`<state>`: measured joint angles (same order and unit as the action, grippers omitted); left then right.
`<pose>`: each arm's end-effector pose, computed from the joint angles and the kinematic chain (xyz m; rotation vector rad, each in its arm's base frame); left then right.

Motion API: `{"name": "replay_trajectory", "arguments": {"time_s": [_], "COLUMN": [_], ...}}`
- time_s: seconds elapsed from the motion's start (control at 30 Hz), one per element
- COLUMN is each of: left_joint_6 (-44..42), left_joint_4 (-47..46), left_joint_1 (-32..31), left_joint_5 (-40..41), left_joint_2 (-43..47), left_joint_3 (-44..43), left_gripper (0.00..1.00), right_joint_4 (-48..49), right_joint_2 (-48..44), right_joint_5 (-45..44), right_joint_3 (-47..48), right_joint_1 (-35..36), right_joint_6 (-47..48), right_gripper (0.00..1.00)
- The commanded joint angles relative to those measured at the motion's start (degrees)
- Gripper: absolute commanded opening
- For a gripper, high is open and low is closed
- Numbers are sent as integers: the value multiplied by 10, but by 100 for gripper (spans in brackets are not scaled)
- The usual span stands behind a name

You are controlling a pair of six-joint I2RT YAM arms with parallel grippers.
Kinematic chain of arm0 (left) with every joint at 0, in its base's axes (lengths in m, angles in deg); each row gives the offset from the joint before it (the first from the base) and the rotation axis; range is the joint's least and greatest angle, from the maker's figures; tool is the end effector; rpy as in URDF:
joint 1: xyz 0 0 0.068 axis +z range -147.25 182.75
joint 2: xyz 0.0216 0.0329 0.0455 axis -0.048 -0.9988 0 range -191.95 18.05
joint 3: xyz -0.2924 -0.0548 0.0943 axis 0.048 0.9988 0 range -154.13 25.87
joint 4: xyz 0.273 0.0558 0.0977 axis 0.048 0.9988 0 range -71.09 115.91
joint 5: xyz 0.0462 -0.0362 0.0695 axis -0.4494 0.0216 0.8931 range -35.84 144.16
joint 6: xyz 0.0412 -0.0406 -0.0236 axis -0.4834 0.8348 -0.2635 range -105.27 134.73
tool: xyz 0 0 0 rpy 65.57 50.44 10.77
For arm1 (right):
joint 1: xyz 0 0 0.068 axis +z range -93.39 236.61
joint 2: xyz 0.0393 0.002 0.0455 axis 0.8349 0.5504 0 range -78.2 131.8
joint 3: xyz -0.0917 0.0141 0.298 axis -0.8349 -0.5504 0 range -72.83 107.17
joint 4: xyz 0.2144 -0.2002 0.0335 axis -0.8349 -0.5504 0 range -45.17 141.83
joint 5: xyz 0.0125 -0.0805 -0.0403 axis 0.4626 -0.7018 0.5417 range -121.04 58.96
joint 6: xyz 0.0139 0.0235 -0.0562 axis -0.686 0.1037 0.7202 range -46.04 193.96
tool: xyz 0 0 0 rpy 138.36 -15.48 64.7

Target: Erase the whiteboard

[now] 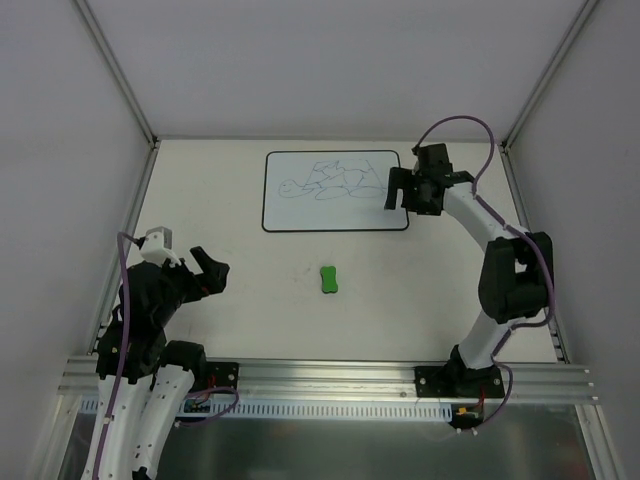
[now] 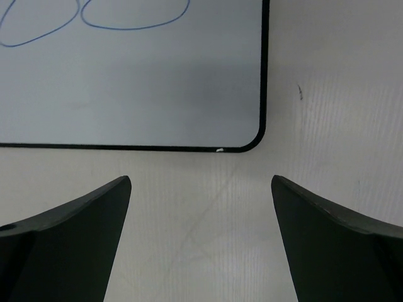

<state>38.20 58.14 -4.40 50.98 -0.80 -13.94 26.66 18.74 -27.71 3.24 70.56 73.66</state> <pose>0.0871 -0.0135 0.3303 -0.2330 1.8962 -0.4159 0.4116 0.1052 0.2843 -0.3107 2.3604 0.1878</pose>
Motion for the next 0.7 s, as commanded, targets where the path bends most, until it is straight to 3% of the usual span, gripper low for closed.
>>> {"name": "replay_trajectory", "arguments": {"time_s": [0.0, 0.17, 0.43, 0.53, 0.67], "left_joint_6": [12, 11, 6, 5, 4], "left_joint_4": [-20, -25, -28, -30, -31], "left_joint_1": [-4, -4, -4, -3, -4], "left_joint_5": [-25, -30, -31, -32, -35], "left_joint_2": [7, 7, 7, 6, 3], "left_joint_3": [10, 14, 16, 16, 13], "left_gripper": [99, 99, 99, 99, 99], "right_joint_4": [6, 6, 5, 6, 6], "right_joint_2": [53, 132, 190, 192, 179], "right_joint_5": [-42, -9, 5, 3, -8], "right_joint_3": [63, 96, 94, 80, 54], "right_joint_1": [-19, -34, -47, -47, -46], "right_joint_6": [-24, -33, -52, -59, -74], "right_gripper": [99, 82, 71, 62, 40]}}
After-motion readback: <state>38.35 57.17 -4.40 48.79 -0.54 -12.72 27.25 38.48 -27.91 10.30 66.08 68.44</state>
